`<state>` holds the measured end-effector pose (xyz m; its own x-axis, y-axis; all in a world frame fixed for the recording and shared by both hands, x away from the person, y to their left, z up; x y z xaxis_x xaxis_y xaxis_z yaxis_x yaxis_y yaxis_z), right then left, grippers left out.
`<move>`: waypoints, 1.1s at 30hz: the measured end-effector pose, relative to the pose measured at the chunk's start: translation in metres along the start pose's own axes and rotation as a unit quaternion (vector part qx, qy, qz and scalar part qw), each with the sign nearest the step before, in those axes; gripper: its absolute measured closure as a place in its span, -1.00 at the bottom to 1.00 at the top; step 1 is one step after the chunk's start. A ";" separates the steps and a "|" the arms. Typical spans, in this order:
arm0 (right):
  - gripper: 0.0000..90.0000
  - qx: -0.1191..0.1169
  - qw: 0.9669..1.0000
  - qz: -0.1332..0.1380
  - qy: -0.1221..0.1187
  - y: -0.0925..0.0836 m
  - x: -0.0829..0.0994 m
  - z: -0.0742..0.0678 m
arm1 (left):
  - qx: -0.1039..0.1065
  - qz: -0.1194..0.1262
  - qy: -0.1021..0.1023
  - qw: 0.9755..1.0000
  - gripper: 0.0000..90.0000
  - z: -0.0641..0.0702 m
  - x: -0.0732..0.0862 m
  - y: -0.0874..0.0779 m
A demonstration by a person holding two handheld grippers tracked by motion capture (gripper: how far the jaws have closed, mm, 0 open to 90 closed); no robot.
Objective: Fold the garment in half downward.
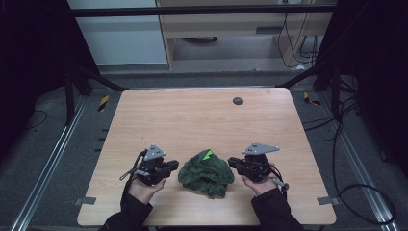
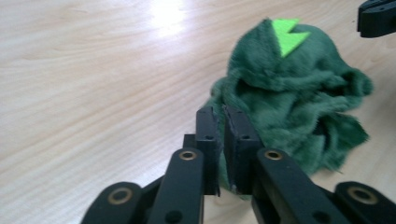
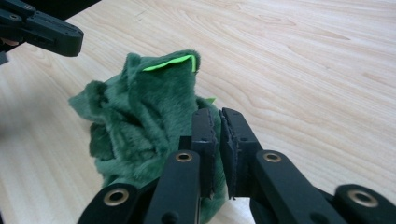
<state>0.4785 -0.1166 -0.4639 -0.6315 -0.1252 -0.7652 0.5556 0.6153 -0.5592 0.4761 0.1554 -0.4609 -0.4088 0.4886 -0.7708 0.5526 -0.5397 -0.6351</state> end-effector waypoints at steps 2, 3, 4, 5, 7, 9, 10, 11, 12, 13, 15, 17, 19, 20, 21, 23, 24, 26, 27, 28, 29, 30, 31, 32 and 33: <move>0.90 0.002 1.000 0.000 -0.001 0.002 -0.003 0.001 | -0.003 0.000 -0.003 1.000 0.95 -0.003 -0.001 0.002; 0.91 0.004 1.000 -0.001 0.000 0.003 -0.003 0.002 | -0.007 0.000 -0.004 1.000 0.97 -0.006 -0.002 0.003; 0.93 0.006 1.000 0.001 -0.002 0.005 -0.006 0.003 | -0.008 0.000 -0.006 1.000 0.99 -0.007 -0.002 0.004; 0.94 0.006 1.000 0.002 -0.001 0.006 -0.007 0.003 | -0.009 0.000 -0.007 1.000 0.99 -0.008 -0.003 0.006; 0.96 0.008 1.000 0.003 0.001 0.009 -0.011 0.004 | -0.009 0.000 -0.010 1.000 0.99 -0.010 -0.006 0.010; 0.97 0.010 1.000 0.002 0.000 0.013 -0.015 0.005 | -0.009 0.003 -0.009 1.000 0.99 -0.010 -0.010 0.015; 0.98 0.011 1.000 0.002 -0.003 0.014 -0.017 0.006 | -0.008 0.002 -0.008 1.000 1.00 -0.011 -0.012 0.017; 0.98 0.011 1.000 0.001 -0.003 0.016 -0.018 0.006 | -0.008 0.004 -0.008 1.000 1.00 -0.011 -0.013 0.020; 0.98 0.012 1.000 0.001 -0.002 0.017 -0.020 0.006 | -0.010 0.004 -0.008 1.000 1.00 -0.012 -0.015 0.022; 0.98 0.012 1.000 0.002 -0.002 0.019 -0.021 0.007 | -0.010 0.003 -0.009 1.000 1.00 -0.012 -0.016 0.025; 0.99 0.011 1.000 0.002 0.001 0.022 -0.021 0.007 | -0.008 0.000 -0.011 1.000 1.00 -0.013 -0.017 0.031; 0.99 0.007 1.000 0.003 0.005 0.025 -0.021 0.009 | -0.005 -0.003 -0.012 1.000 1.00 -0.013 -0.018 0.037; 0.99 0.008 1.000 -0.002 0.006 0.029 -0.019 0.010 | 0.000 -0.008 -0.009 1.000 1.00 -0.012 -0.017 0.044; 0.99 0.008 1.000 -0.004 0.007 0.031 -0.019 0.011 | 0.003 -0.010 -0.008 1.000 1.00 -0.011 -0.017 0.047; 0.99 0.008 1.000 -0.007 0.010 0.033 -0.017 0.012 | 0.006 -0.013 -0.005 1.000 1.00 -0.010 -0.016 0.050; 0.99 0.007 1.000 -0.012 0.011 0.037 -0.015 0.013 | 0.011 -0.018 -0.003 1.000 1.00 -0.009 -0.015 0.055; 0.99 0.007 1.000 -0.015 0.011 0.038 -0.014 0.013 | 0.013 -0.021 -0.003 1.000 1.00 -0.009 -0.014 0.058; 0.99 0.005 1.000 -0.019 0.014 0.040 -0.011 0.013 | 0.017 -0.025 -0.003 1.000 1.00 -0.009 -0.012 0.061; 0.98 0.003 1.000 -0.021 0.014 0.041 -0.011 0.013 | 0.020 -0.026 -0.005 0.999 1.00 -0.009 -0.012 0.062; 0.99 0.003 1.000 -0.022 0.011 0.042 -0.010 0.012 | 0.022 -0.027 -0.005 0.999 1.00 -0.009 -0.011 0.064; 0.99 0.000 1.000 -0.024 0.012 0.043 -0.009 0.012 | 0.026 -0.028 -0.006 0.999 1.00 -0.008 -0.011 0.065; 0.98 -0.002 1.000 -0.027 0.010 0.044 -0.008 0.011 | 0.027 -0.029 -0.006 0.999 1.00 -0.008 -0.010 0.066; 0.98 -0.003 0.999 -0.030 0.010 0.046 -0.007 0.010 | 0.028 -0.030 -0.004 0.999 1.00 -0.007 -0.010 0.067; 0.98 -0.006 0.999 -0.033 0.009 0.047 -0.006 0.008 | 0.031 -0.031 -0.003 0.999 1.00 -0.006 -0.010 0.067; 0.98 -0.005 0.999 -0.036 0.006 0.048 -0.005 0.008 | 0.031 -0.030 -0.001 0.999 1.00 -0.006 -0.009 0.067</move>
<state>0.5123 -0.0925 -0.4897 -0.6764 -0.1608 -0.7187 0.5020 0.6134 -0.6097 0.5212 0.1185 -0.4959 -0.4424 0.5197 -0.7309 0.4801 -0.5512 -0.6824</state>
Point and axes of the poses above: each handheld gripper's, and its own axes: y roughly forward along the jaws, x roughly out of its underside, z roughly to its right, the point moved 5 cm from there along y, roughly forward along the jaws, and after that the axes turned 12 degrees about y, right-handed, at the moved point
